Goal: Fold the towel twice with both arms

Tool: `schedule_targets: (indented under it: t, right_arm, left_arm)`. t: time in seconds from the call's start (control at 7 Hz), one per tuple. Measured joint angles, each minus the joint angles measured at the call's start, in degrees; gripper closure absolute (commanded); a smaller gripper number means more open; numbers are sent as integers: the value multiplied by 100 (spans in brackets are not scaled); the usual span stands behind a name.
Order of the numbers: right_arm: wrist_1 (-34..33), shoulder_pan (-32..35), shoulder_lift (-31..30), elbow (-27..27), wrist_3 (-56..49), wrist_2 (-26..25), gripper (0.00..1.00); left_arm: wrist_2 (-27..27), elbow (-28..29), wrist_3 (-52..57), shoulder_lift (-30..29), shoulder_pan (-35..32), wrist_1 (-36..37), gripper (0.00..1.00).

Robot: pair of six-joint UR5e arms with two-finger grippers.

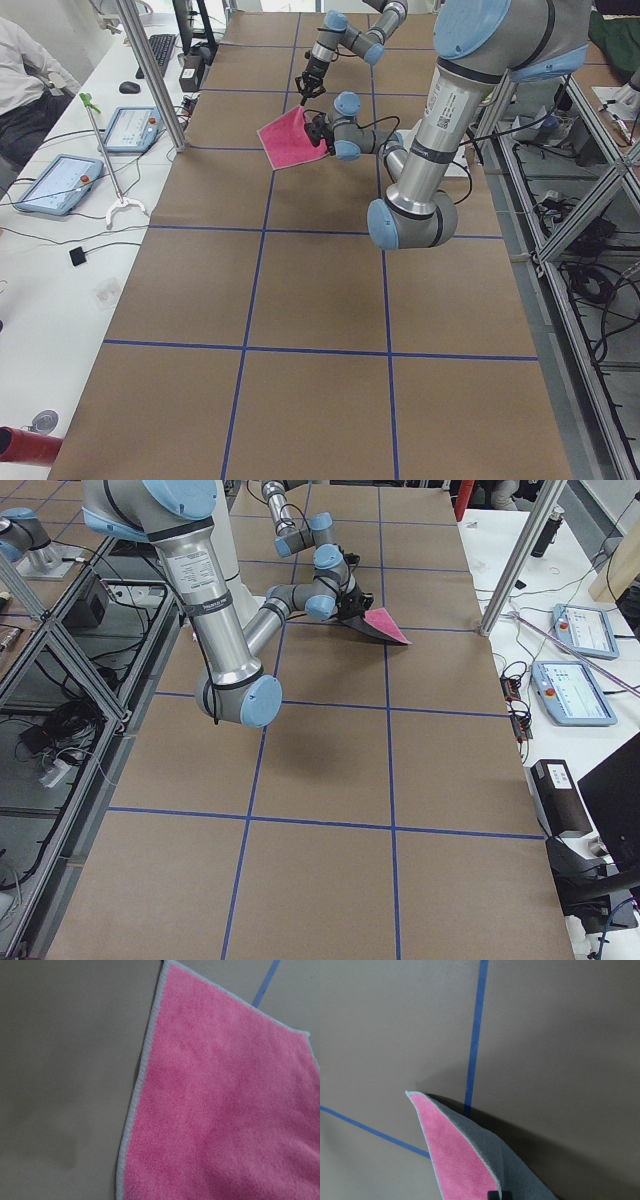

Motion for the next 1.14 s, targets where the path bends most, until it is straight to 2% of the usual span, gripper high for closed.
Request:
schedule_targets:
  t: [0.43,0.86,1.14]
  right_arm:
    - [0,196,73,19,471,-6,100]
    - [0,227,103,19,577,-7,100]
    - [0,229,131,19,589,-7,100]
  left_arm:
    - [-2,38,113,2,76,49,1]
    - [18,18,801,-92,259,59,2]
    - [36,54,1331,-250,358,69,10]
